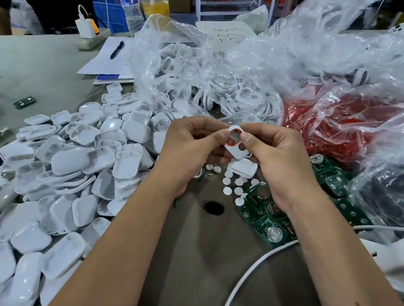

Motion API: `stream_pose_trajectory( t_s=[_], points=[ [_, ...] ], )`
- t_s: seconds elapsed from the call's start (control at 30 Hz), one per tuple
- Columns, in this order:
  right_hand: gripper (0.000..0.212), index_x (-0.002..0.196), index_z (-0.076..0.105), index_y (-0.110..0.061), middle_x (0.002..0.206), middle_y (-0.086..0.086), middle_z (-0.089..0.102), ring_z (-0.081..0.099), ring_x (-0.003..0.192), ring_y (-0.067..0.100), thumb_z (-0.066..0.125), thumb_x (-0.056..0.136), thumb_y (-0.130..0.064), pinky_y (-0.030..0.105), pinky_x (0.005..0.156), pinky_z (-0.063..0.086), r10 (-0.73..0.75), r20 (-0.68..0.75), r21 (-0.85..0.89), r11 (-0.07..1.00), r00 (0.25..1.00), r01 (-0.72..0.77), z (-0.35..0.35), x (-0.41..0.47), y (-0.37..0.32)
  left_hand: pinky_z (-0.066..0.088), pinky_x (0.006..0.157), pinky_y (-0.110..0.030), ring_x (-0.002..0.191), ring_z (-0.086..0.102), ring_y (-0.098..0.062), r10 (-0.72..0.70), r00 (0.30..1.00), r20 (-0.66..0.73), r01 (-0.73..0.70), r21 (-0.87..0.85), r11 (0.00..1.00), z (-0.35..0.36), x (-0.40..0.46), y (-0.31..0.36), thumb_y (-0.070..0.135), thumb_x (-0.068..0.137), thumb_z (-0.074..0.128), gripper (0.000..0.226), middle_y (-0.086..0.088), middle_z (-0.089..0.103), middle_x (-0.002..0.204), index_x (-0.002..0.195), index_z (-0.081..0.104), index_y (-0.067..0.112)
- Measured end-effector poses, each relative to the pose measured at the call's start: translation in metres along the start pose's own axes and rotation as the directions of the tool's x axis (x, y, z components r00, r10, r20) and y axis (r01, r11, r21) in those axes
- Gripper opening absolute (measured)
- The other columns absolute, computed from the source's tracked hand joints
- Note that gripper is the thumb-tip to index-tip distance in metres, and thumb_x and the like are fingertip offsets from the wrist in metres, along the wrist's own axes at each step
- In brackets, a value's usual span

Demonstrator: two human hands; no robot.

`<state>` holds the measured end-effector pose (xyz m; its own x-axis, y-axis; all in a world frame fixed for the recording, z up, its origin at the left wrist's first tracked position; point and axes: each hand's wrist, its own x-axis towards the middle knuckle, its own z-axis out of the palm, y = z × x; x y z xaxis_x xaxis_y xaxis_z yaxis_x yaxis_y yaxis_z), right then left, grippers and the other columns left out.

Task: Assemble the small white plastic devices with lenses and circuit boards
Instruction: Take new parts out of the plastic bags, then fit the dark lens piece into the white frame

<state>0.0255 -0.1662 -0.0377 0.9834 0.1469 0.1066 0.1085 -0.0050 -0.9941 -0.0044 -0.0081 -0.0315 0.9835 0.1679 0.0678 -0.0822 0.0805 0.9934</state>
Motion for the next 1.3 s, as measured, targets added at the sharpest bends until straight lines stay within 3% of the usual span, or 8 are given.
stream_pose_trajectory(
  t_s=[0.23,0.5,0.57,0.7,0.8,1.0,1.13,1.3],
  points=[
    [0.016,0.091,0.075,-0.016,0.085,0.005,0.079,0.077,0.082,0.022,0.086,0.083,-0.008,0.033,0.075,0.062,-0.057,-0.160,0.092,0.993,0.985,0.072,-0.004,0.002,-0.002,0.064,0.073,-0.033,0.082,0.077,-0.032,-0.125,0.978,0.168,0.129,-0.014,0.992,0.000,-0.003,0.001,-0.009,0.089,0.071,0.017,-0.025,0.076,0.097,0.105,0.065,-0.010],
    [0.003,0.094,0.077,-0.015,0.084,0.003,0.079,0.075,0.074,0.014,0.075,0.096,-0.015,0.028,0.065,0.060,-0.037,-0.114,0.101,0.994,0.993,0.049,-0.002,0.002,0.000,0.063,0.067,-0.032,0.075,0.075,-0.029,-0.069,0.997,0.041,0.070,-0.026,0.997,-0.001,0.000,0.000,-0.008,0.087,0.073,0.009,-0.029,0.074,0.093,0.096,0.069,-0.006],
    [0.009,0.092,0.074,-0.017,0.082,0.000,0.078,0.072,0.068,0.008,0.071,0.099,-0.022,0.024,0.061,0.057,-0.081,-0.111,-0.076,0.994,0.991,0.072,-0.006,0.002,-0.001,0.063,0.066,-0.031,0.072,0.075,-0.028,-0.069,0.997,-0.031,0.067,-0.063,0.996,-0.001,0.002,0.000,-0.009,0.086,0.073,0.010,-0.026,0.075,0.089,0.096,0.069,-0.007],
    [0.021,0.079,0.074,-0.022,0.069,-0.007,0.074,0.068,0.056,0.008,0.075,0.094,-0.037,0.025,0.053,0.054,-0.105,0.248,-0.474,0.854,0.963,0.215,-0.008,-0.004,-0.009,0.062,0.065,-0.028,0.069,0.074,-0.022,-0.008,0.983,-0.182,-0.019,-0.147,0.989,-0.005,0.008,-0.001,-0.013,0.087,0.070,0.017,-0.013,0.071,0.077,0.094,0.066,0.001],
    [0.015,0.080,0.079,-0.028,0.071,-0.013,0.074,0.066,0.060,0.002,0.089,0.079,-0.040,0.017,0.055,0.049,0.090,0.584,-0.551,0.774,0.807,0.313,-0.002,-0.011,-0.013,0.062,0.073,-0.029,0.075,0.075,-0.022,0.000,0.980,-0.198,-0.043,-0.216,0.975,-0.013,0.012,0.000,-0.021,0.088,0.062,0.038,-0.008,0.069,0.077,0.105,0.068,0.012],
    [0.017,0.083,0.078,-0.032,0.075,-0.017,0.071,0.064,0.068,0.001,0.092,0.074,-0.032,0.014,0.059,0.045,0.159,0.679,-0.606,0.672,0.716,0.426,0.002,-0.013,-0.012,0.062,0.073,-0.027,0.086,0.076,-0.034,-0.171,0.984,-0.050,0.126,-0.486,0.865,-0.015,0.011,0.006,-0.019,0.095,0.047,0.036,-0.014,0.072,0.094,0.104,0.076,0.000],
    [0.014,0.082,0.077,-0.026,0.068,-0.014,0.072,0.067,0.059,0.004,0.090,0.079,-0.021,0.017,0.058,0.052,0.051,0.569,-0.529,0.787,0.821,0.318,-0.002,-0.011,-0.013,0.059,0.095,-0.035,0.100,0.073,-0.037,-0.232,0.970,0.077,0.229,-0.626,0.746,-0.019,0.011,0.010,-0.025,0.083,0.033,0.054,-0.027,0.066,0.114,0.122,0.067,-0.008],
    [0.014,0.090,0.077,-0.020,0.073,0.003,0.077,0.071,0.057,0.015,0.088,0.082,-0.016,0.020,0.048,0.051,-0.054,0.160,-0.288,0.953,0.986,0.099,-0.007,-0.007,-0.011,0.044,0.113,-0.046,0.126,0.058,-0.048,-0.206,0.949,0.237,0.312,-0.779,0.544,-0.022,0.003,0.017,-0.006,0.077,0.053,0.062,-0.042,0.053,0.135,0.138,0.052,-0.012]
  ],
)
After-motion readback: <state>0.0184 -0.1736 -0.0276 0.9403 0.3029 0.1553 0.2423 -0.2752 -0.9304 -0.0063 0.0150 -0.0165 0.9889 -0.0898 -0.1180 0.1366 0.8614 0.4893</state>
